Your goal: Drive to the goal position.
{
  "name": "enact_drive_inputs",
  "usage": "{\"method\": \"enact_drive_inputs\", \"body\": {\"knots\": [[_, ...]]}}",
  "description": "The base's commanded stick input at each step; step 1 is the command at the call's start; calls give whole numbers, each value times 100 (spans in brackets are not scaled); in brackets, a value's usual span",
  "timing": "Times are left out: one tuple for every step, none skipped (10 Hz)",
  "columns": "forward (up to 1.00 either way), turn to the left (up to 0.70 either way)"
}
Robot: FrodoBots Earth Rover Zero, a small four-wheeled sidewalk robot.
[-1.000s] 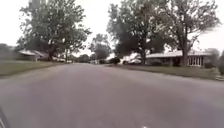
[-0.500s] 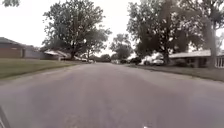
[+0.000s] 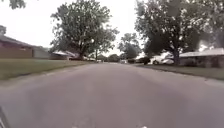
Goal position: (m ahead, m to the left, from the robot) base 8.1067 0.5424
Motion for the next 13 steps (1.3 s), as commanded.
{"method": "enact_drive_inputs", "body": {"knots": [[70,1],[70,1],[70,1],[70,1],[70,1],[70,1],[70,1],[70,1],[70,1],[70,1],[70,18],[70,36],[70,36]]}}
